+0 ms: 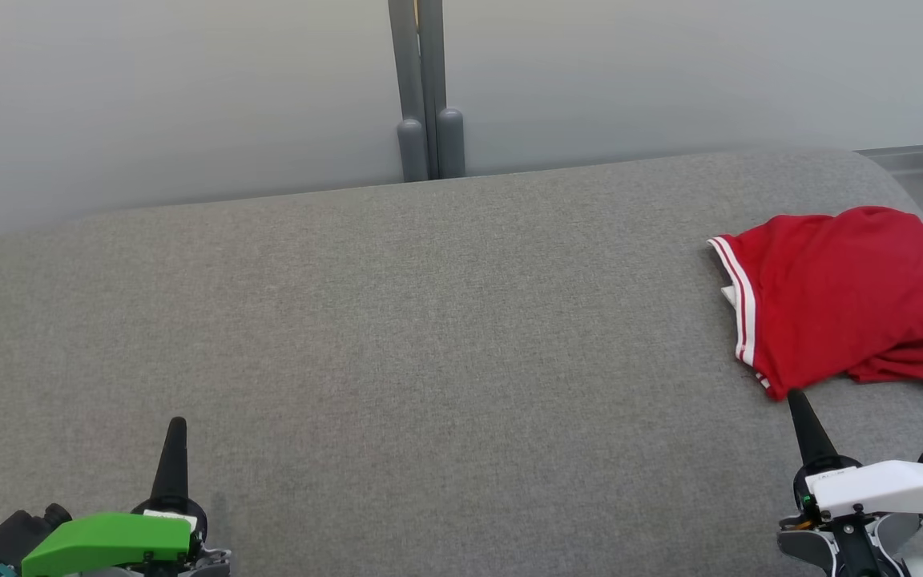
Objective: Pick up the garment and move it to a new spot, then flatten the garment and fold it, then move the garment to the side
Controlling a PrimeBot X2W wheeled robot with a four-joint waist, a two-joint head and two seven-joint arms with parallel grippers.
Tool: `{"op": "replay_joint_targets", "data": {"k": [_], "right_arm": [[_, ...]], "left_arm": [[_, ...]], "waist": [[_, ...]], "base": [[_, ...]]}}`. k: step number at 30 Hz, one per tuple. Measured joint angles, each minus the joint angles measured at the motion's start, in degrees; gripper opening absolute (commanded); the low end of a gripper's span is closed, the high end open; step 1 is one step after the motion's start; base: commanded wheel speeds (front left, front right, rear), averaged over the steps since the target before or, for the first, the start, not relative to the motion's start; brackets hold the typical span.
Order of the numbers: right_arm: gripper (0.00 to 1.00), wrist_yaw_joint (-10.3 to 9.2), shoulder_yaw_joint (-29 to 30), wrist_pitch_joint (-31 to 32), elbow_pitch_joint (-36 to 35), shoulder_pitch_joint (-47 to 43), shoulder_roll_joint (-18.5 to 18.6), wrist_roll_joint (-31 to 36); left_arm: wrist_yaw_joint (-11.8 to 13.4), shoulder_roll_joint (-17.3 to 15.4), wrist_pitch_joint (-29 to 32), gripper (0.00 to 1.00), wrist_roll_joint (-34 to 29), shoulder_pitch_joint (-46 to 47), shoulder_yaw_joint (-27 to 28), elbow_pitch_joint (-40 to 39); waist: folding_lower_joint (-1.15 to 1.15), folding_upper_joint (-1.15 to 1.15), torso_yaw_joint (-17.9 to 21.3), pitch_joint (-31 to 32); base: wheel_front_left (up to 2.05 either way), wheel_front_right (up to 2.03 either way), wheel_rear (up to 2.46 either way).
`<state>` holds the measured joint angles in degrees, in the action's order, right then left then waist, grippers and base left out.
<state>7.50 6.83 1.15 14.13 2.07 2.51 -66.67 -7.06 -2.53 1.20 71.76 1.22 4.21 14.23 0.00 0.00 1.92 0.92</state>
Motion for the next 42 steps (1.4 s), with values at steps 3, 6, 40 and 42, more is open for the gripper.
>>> {"op": "replay_joint_targets", "data": {"k": [3, 6, 40, 42], "right_arm": [[0.00, -0.01, -0.03, 0.33, -0.09, 0.09, 0.01, -1.87], [0.00, -0.02, -0.07, 0.80, -0.21, 0.41, 0.02, -3.77], [0.00, -0.02, -0.32, 4.64, -1.01, 2.24, 0.20, -21.60], [0.00, -0.02, -0.34, 4.82, -1.07, 2.31, 0.20, -22.51]], "left_arm": [[-0.01, -0.01, 0.26, 0.00, 1.36, 0.24, 0.15, -0.13], [-0.02, -0.02, 0.75, 0.00, 3.15, 0.53, 0.34, -0.25], [-0.24, -0.12, 4.39, 0.00, 17.44, 2.78, 1.80, -1.25], [-0.24, -0.12, 4.63, 0.00, 18.09, 2.87, 1.88, -1.29]], "waist": [[0.00, 0.00, -0.12, -0.07], [0.00, 0.00, -0.24, -0.13], [0.00, 0.00, -1.56, -0.86], [0.00, 0.00, -1.65, -0.91]], "base": [[0.00, 0.00, 0.00], [0.00, 0.00, 0.00], [0.00, 0.00, 0.00], [0.00, 0.00, 0.00]]}}
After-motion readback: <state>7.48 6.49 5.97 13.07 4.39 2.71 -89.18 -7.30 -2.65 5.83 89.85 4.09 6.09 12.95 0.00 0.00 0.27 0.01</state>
